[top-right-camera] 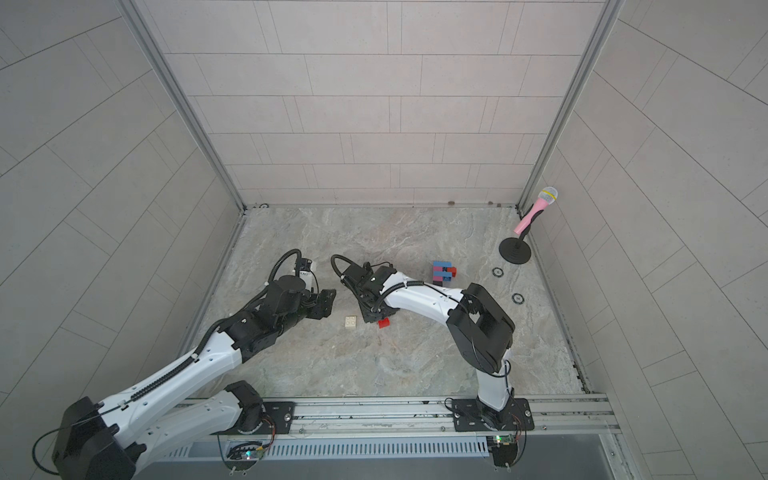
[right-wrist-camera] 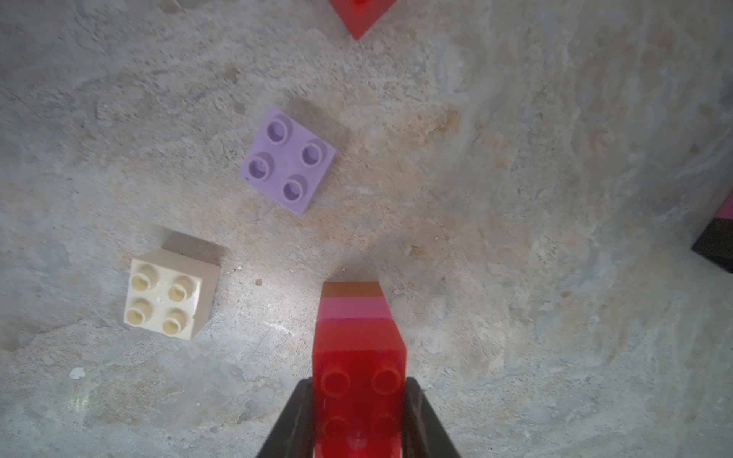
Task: Assemble the letter p with lego
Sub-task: Assemble the lego brick with the lego brick.
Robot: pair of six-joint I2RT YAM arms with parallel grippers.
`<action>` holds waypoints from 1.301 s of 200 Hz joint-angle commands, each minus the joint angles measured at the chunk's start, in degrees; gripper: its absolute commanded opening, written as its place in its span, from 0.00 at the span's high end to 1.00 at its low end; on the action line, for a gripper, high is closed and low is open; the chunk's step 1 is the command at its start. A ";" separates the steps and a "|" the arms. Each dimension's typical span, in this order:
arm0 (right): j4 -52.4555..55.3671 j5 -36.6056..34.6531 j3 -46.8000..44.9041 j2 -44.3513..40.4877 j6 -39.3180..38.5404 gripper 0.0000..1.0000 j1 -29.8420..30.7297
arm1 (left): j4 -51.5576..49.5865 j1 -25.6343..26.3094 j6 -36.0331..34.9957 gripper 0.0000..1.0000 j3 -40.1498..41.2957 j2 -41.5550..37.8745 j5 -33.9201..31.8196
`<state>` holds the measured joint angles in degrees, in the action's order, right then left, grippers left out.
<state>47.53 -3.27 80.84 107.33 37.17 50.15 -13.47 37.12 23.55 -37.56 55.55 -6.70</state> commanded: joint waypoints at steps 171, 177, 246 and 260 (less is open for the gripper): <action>8.21 8.72 4.15 14.21 -7.10 0.94 -3.17 | -0.02 -0.30 0.18 0.24 -0.31 1.58 0.37; 8.19 9.16 4.30 14.55 -7.63 0.94 -3.29 | -0.04 -0.30 0.18 0.24 -0.29 1.75 0.38; 12.55 5.48 8.83 12.85 -28.73 0.92 -4.69 | 0.07 -0.30 0.27 0.24 -0.11 1.14 0.03; 13.02 5.24 9.46 12.34 -34.32 0.92 -5.27 | 0.03 -0.28 0.33 0.24 -0.10 1.05 -0.40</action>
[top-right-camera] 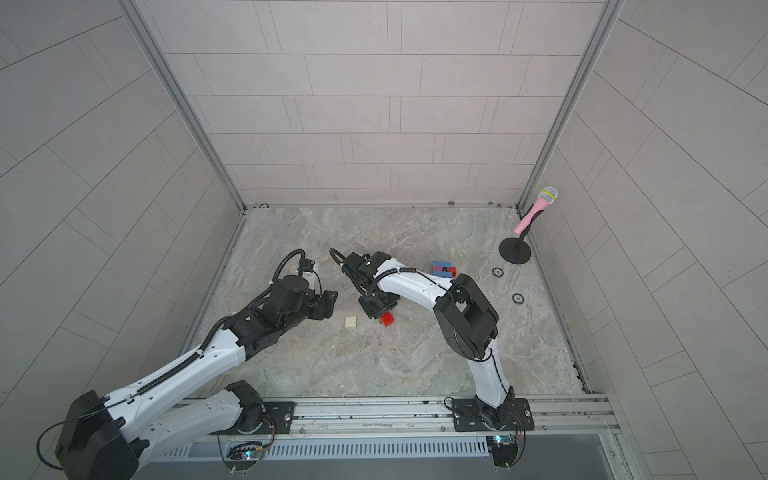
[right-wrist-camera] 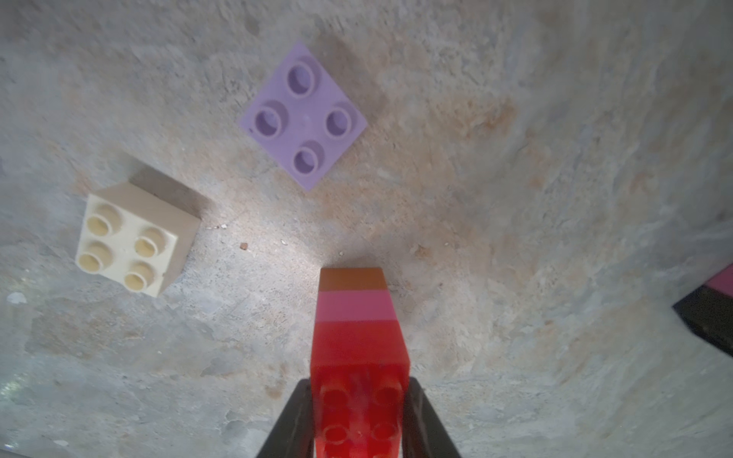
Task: Assemble the letter p with lego
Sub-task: Assemble the lego brick with the lego brick, then pick up the lego brick from the center of the board.
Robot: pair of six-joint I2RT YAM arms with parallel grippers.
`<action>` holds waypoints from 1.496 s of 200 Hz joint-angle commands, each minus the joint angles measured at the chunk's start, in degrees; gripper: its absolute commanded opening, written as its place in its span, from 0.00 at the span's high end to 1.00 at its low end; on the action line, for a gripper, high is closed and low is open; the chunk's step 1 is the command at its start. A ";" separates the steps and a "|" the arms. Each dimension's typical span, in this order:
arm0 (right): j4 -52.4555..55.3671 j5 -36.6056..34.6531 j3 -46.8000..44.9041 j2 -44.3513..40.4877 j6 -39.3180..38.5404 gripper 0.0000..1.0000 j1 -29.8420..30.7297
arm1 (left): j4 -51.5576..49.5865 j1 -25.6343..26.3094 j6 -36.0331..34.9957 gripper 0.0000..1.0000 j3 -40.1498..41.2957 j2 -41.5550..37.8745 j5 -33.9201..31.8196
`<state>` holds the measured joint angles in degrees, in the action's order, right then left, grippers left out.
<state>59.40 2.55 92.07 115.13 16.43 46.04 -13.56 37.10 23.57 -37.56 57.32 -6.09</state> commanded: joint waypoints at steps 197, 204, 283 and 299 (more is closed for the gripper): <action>-0.26 3.96 0.20 -8.66 -19.29 0.34 -3.40 | -3.77 -0.29 0.60 0.23 -3.07 0.03 -2.86; -0.20 3.87 0.19 -9.71 -18.92 0.34 -3.62 | -4.24 -0.31 0.60 0.23 -3.60 0.48 -2.64; -9.19 7.27 -3.38 -22.74 -5.90 0.42 -14.39 | -14.80 -0.33 -2.16 0.23 -17.55 15.21 1.71; -10.96 6.92 -4.79 -24.03 -6.98 0.43 -15.19 | -17.98 -0.28 -2.82 0.25 -19.95 17.88 0.96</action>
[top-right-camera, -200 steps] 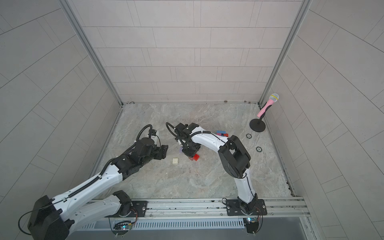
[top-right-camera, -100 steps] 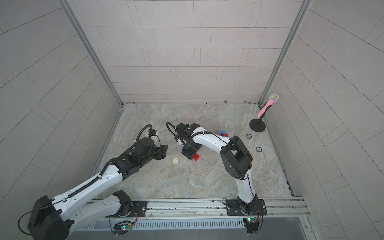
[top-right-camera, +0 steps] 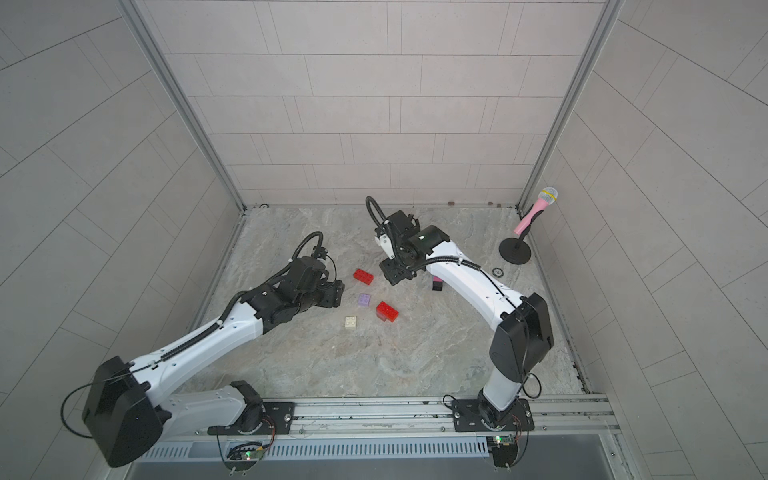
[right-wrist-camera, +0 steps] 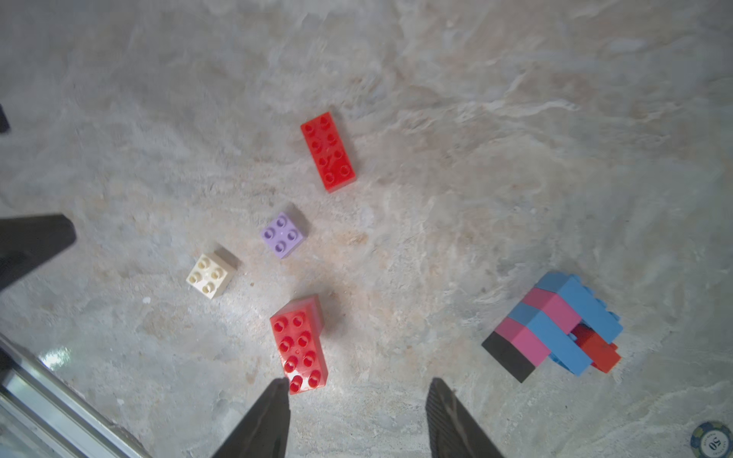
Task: Assemble the letter p with lego
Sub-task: Pick up the lego brick from the center of the board.
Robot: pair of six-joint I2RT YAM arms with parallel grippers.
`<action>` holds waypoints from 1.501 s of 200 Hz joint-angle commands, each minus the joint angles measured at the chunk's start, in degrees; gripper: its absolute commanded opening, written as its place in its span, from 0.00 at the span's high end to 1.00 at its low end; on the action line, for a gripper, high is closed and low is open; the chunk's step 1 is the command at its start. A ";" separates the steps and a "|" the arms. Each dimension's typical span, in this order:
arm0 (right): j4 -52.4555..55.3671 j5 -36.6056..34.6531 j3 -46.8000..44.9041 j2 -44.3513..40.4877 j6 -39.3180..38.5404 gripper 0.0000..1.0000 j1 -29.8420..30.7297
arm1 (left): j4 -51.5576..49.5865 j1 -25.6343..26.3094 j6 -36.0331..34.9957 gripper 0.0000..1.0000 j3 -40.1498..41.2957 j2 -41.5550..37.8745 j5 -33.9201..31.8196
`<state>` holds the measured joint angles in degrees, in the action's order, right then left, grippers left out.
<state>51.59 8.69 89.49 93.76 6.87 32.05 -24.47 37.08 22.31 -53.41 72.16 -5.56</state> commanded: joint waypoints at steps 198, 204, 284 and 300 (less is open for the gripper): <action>6.16 -5.34 19.87 35.13 -26.29 0.43 12.00 | 3.09 -15.10 9.07 0.21 15.68 -20.22 3.72; 6.02 -5.56 19.75 35.27 -26.37 0.43 12.11 | 3.26 -15.17 9.07 0.21 15.63 -20.02 4.09; 5.72 -3.77 20.19 36.91 -25.79 0.49 13.61 | 3.99 -15.46 8.90 0.21 15.83 -19.10 5.44; 5.63 -4.07 20.21 37.41 -25.60 0.51 13.56 | 4.08 -15.52 8.90 0.21 15.85 -18.76 5.56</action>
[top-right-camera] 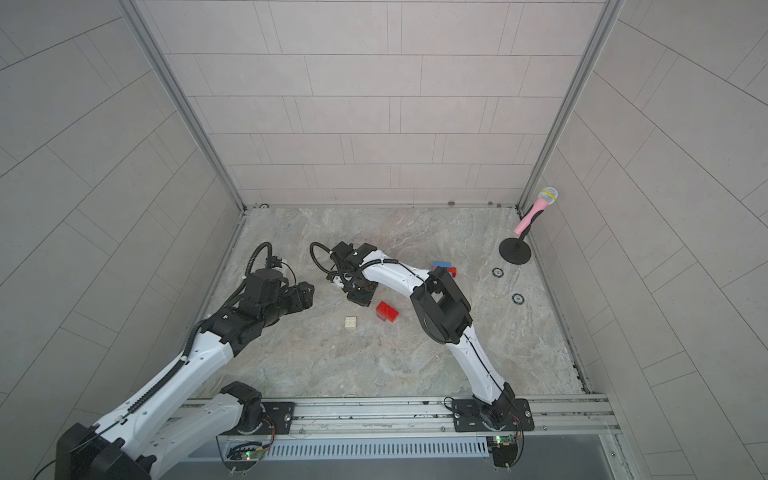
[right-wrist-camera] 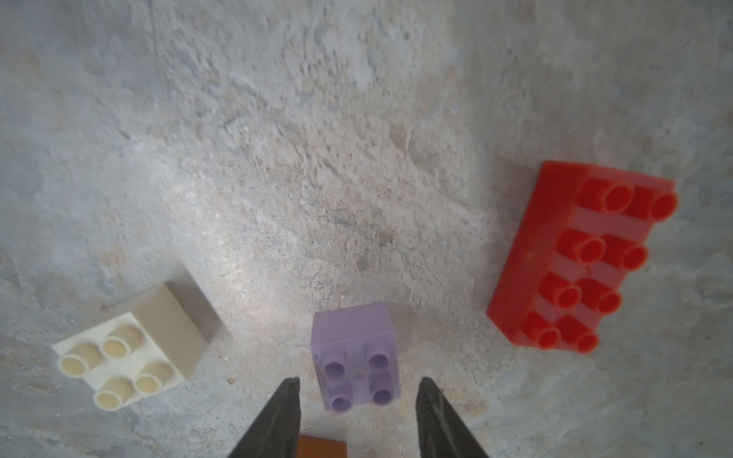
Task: Assemble the letter p with lego
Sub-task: Pick up the lego brick from the center of the board.
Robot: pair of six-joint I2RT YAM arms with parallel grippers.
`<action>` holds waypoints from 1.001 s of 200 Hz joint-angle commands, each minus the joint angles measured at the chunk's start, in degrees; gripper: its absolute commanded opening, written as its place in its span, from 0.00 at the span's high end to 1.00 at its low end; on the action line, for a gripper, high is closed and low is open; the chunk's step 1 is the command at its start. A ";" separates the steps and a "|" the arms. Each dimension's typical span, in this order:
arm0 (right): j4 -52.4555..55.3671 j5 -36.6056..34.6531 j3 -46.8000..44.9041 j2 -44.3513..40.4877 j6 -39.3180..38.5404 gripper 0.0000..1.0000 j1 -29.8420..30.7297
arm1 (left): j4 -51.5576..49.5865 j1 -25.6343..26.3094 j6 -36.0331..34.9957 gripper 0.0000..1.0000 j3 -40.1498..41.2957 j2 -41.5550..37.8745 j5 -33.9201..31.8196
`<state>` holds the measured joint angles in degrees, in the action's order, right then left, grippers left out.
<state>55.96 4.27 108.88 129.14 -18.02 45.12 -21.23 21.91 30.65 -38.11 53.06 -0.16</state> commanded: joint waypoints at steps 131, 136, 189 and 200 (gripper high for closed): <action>0.90 0.43 2.38 2.57 2.01 0.54 0.30 | 1.02 -0.55 0.28 0.21 0.64 0.86 0.51; 0.93 0.54 2.45 2.47 2.11 0.54 0.15 | 1.02 -0.55 0.28 0.21 0.65 0.88 0.47; 1.41 0.74 2.35 1.82 2.14 0.58 -0.04 | 1.20 -0.61 0.29 0.21 0.66 1.33 0.92; 1.52 0.76 2.20 1.97 2.16 0.59 -0.05 | 1.28 -0.64 0.28 0.21 0.64 1.34 0.96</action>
<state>55.94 4.73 110.67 131.85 -15.70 45.19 -21.17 21.65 30.63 -37.98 54.08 0.67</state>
